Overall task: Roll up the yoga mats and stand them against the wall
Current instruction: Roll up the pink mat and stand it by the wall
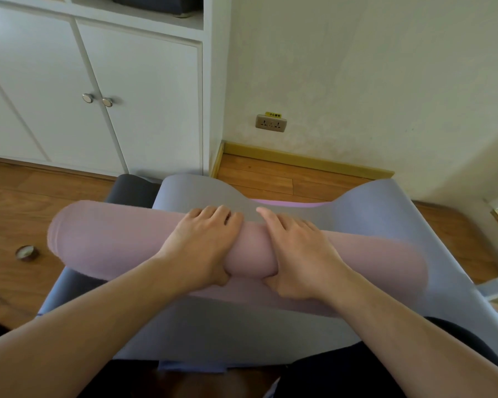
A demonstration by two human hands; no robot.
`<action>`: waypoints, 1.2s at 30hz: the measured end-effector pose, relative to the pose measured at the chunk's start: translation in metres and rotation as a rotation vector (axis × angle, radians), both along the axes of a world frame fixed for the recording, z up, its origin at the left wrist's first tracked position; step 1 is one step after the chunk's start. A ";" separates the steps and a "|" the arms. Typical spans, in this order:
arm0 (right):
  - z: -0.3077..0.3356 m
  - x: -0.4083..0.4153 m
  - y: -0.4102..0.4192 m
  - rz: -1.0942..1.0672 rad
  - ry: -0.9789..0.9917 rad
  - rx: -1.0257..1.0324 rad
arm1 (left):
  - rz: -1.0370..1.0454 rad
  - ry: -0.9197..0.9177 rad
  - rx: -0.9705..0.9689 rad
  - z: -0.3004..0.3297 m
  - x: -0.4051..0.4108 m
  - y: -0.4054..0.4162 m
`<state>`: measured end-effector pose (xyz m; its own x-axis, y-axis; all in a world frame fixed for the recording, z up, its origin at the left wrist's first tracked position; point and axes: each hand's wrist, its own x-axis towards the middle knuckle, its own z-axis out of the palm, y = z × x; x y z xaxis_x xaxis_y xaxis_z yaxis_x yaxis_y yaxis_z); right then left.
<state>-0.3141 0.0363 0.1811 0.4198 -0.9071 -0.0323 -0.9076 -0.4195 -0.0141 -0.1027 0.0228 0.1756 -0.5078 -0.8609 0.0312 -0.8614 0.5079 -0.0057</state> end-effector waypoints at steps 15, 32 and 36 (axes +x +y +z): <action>0.005 -0.001 0.000 -0.016 -0.020 0.050 | -0.030 -0.100 0.025 -0.006 -0.001 0.003; 0.003 -0.003 -0.001 -0.023 -0.065 0.098 | -0.040 -0.131 -0.002 -0.004 -0.002 0.002; 0.004 -0.001 0.003 0.002 -0.007 0.080 | -0.028 -0.041 0.049 0.000 0.003 -0.005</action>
